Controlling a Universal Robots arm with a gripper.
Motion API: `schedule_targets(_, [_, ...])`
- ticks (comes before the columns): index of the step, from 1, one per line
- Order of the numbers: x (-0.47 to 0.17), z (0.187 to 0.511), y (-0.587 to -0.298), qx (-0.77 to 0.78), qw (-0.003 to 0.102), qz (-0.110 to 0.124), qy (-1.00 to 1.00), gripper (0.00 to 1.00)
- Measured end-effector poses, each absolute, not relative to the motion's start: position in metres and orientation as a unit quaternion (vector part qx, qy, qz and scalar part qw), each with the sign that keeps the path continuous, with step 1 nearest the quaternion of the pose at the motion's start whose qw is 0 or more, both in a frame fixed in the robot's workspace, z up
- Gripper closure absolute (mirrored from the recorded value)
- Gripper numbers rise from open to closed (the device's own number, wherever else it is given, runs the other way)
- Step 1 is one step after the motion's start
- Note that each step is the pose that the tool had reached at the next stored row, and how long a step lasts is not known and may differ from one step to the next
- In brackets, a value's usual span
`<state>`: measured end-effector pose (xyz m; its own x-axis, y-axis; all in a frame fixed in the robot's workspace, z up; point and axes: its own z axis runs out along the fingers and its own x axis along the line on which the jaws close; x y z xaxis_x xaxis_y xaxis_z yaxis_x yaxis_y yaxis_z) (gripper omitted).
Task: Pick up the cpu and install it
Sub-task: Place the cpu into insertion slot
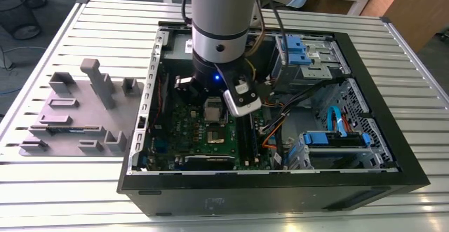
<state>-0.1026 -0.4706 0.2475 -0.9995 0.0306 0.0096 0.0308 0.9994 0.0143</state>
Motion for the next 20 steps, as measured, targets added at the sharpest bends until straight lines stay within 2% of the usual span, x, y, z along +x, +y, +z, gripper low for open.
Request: schedule_targets(20, [-0.103,0.224,-0.471,-0.009,0.004,-0.007,-1.0,0.53])
